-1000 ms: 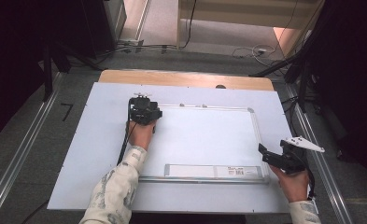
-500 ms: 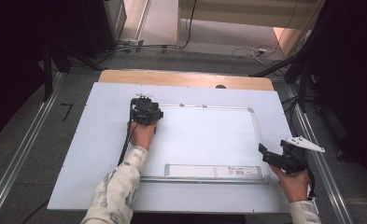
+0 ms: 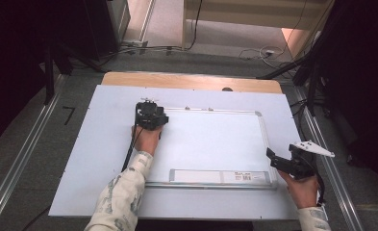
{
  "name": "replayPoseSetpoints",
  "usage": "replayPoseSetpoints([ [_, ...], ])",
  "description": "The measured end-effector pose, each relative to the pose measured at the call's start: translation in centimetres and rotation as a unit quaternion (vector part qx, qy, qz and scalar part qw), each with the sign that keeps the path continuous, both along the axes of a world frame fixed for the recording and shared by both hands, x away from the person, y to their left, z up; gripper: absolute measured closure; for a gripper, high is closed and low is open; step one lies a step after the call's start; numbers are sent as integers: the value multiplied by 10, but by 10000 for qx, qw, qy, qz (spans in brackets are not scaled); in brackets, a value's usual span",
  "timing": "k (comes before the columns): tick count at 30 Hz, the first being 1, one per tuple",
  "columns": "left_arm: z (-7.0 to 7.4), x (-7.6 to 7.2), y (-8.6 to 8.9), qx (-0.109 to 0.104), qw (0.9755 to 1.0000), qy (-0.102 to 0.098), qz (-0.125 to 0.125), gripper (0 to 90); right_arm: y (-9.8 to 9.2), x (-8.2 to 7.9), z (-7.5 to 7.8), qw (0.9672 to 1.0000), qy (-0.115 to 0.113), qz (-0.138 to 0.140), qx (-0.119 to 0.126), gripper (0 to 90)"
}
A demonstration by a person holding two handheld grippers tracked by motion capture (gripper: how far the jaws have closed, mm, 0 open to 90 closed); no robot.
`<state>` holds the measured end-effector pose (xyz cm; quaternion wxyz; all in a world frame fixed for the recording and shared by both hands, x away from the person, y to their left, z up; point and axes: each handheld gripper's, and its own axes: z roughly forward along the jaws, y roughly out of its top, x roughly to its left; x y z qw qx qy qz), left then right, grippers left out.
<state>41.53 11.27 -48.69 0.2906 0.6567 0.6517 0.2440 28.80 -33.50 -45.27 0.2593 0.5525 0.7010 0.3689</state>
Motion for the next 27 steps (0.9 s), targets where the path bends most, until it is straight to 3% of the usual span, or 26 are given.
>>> replayPoseSetpoints([
  [2, 1, -1, -1, 71, 10000, -17, -18, 389, 0, 0, 0, 10000, 0, 1, 1, 112],
  [9, 6, -3, 0, -1, 9999, -168, -24, 384, 0, 0, 0, 10000, -2, 0, -6, 112],
  [17, 14, -8, 1, -71, 9996, -263, -68, 284, 0, 0, 0, 10000, -6, 0, -8, 112],
  [27, 28, -21, 5, -375, 9977, -504, -242, 188, 1, 0, 0, 10000, -10, -3, -23, 111],
])
